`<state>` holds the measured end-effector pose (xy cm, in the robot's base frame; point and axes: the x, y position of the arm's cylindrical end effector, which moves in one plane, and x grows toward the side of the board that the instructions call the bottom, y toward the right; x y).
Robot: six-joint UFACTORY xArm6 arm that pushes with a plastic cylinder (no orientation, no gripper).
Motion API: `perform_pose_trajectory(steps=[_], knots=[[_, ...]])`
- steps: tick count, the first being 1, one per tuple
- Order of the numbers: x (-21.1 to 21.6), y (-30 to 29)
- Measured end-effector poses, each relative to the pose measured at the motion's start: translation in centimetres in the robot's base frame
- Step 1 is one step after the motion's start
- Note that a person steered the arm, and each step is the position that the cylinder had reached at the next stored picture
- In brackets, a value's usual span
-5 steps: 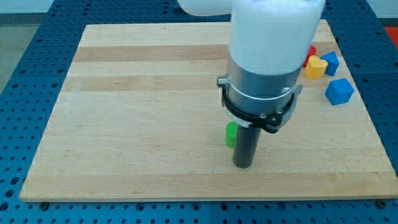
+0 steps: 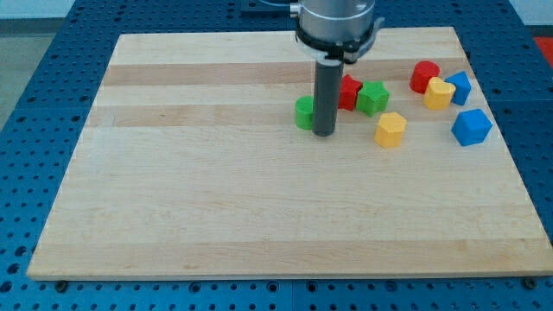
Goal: Slide green circle parallel to the red star
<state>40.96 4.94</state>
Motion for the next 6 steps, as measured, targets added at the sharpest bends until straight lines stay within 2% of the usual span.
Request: perform_pose_trajectory(steps=[3,4,6], knots=[[-6.7,0.0],[-7.9,-0.2],[-7.6,-0.4]])
